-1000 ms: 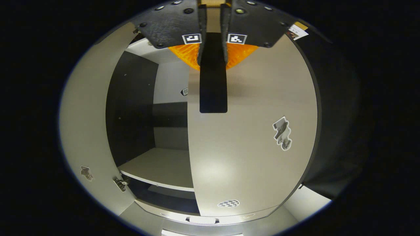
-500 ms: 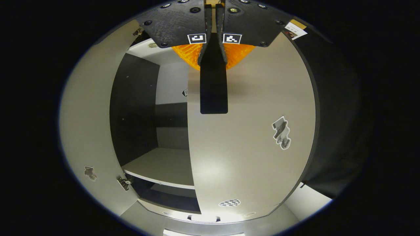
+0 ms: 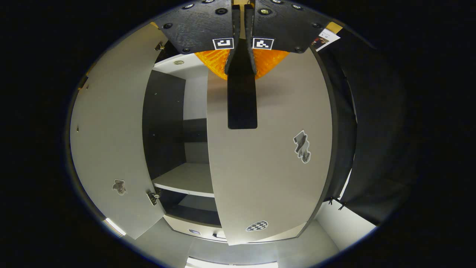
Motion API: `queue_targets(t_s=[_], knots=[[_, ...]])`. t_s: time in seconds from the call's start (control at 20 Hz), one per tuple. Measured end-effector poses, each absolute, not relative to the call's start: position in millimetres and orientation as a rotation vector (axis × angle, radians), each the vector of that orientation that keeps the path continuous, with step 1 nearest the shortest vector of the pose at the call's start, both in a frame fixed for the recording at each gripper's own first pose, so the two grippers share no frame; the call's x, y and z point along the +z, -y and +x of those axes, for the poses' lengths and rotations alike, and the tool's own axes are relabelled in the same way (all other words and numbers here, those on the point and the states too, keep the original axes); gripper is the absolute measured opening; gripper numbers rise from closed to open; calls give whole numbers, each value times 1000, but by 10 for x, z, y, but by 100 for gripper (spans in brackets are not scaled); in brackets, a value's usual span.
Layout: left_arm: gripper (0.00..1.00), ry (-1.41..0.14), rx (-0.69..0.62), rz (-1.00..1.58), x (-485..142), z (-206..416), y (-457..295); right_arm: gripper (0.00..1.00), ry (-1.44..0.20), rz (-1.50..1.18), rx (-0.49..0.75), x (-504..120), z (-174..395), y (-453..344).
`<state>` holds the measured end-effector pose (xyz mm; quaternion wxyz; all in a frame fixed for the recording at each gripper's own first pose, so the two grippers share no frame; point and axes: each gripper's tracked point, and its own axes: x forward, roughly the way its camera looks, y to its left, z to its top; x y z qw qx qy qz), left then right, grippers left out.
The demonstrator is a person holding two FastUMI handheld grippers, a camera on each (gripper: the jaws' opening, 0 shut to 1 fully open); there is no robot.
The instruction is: Open the right door of the double-door shoe cabinet with the right hand, and open the left door with the left hand.
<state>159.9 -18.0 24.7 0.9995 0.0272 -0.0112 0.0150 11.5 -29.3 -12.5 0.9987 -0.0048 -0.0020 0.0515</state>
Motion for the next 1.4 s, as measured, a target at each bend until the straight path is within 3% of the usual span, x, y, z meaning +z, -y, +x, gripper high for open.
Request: queue_targets(t_s=[0.4,1.4], knots=[[4,16,16,39,263,1132,-73,75,7,1,121,-151,79,168],[2,19,211,55,241,600,-1250,75,-7,-15,157,-215,156,-146]])
